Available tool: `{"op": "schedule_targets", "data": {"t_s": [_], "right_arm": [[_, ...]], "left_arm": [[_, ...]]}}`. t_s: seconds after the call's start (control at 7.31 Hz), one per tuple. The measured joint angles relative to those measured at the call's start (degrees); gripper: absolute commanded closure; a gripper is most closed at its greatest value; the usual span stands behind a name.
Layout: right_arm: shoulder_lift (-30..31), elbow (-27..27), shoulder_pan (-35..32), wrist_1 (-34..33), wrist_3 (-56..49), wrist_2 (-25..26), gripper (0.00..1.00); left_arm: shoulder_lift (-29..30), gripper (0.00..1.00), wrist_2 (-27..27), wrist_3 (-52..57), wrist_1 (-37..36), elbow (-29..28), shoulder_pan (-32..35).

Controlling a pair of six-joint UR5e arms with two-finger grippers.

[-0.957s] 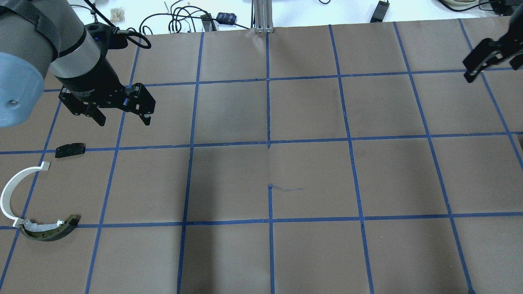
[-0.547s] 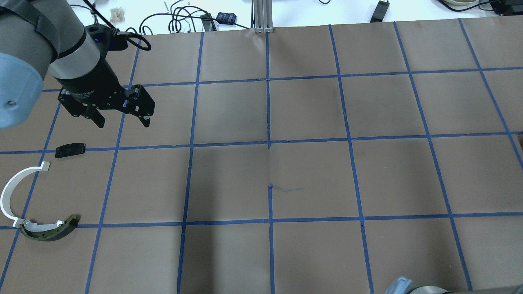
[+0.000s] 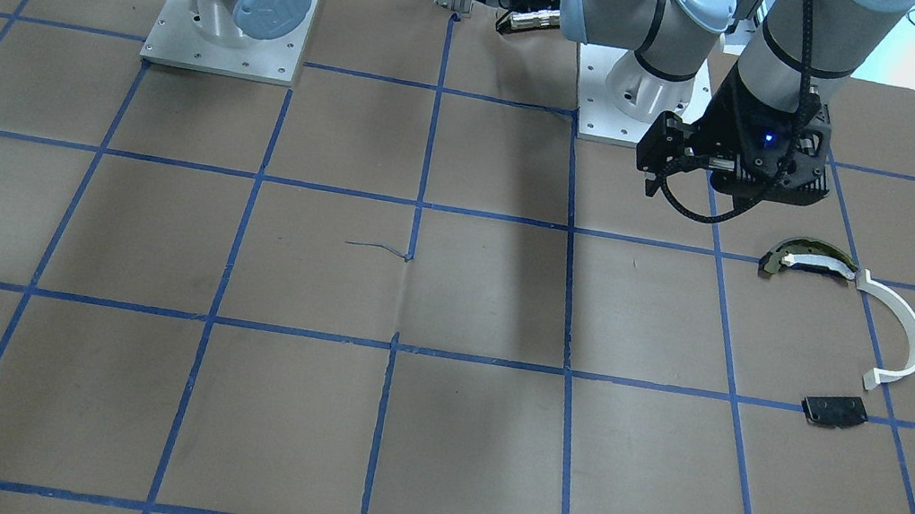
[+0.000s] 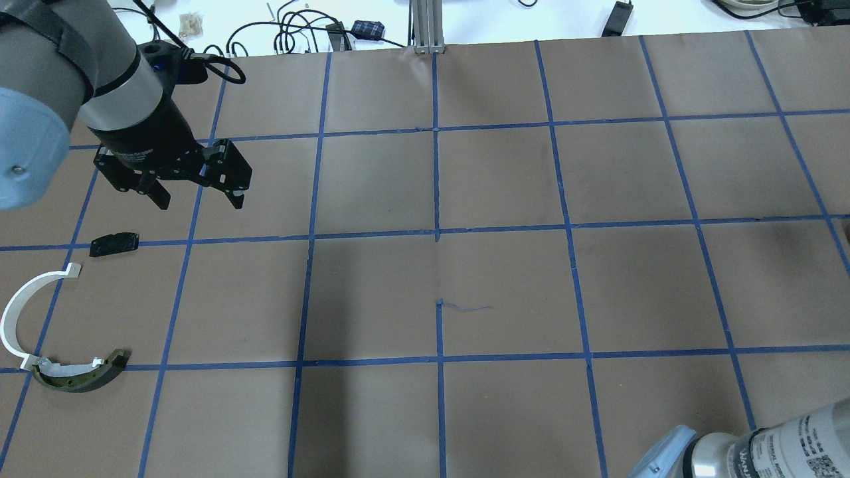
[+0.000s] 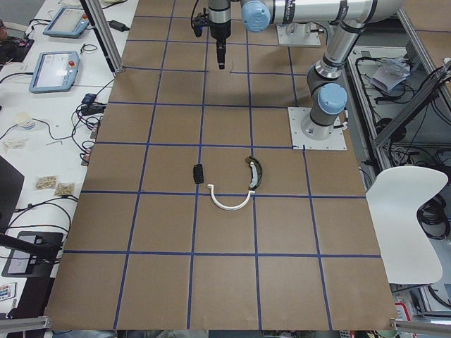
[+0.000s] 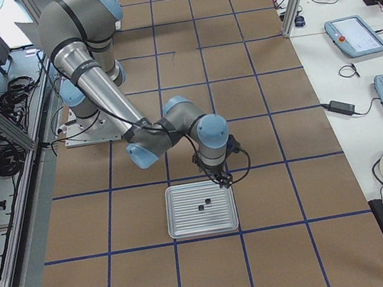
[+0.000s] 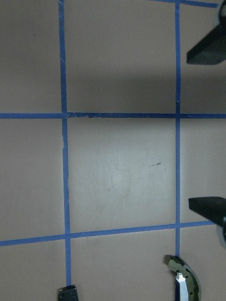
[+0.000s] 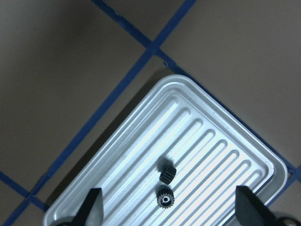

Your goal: Place bearing gear from tray to pile

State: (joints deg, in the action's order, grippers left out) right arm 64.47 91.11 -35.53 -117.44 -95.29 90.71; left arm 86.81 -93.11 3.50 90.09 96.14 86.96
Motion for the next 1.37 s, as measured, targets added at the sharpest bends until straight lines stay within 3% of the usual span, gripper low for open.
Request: {"op": "schedule_targets", "data": {"t_s": [0.27,0.96,1.37], "right_arm": [[-3.81,0.1,1.81,-2.34,-1.35,-0.75,0.01],[-6.31,0.12,2.22,-2.89,0.99,-1.65,0.15],[-7.11,0.45,2.87,-2.84,0.84,-2.27,0.15]], "left_arm": [[0.02,0.0,0.03,-0.01,0.02,0.01,0.0],[0.07,0.0,-0.05,-0.02,0.27,0.01,-0.04],[0.11,0.0,-0.05,0.0,0.34,0.01,-0.04]]}}
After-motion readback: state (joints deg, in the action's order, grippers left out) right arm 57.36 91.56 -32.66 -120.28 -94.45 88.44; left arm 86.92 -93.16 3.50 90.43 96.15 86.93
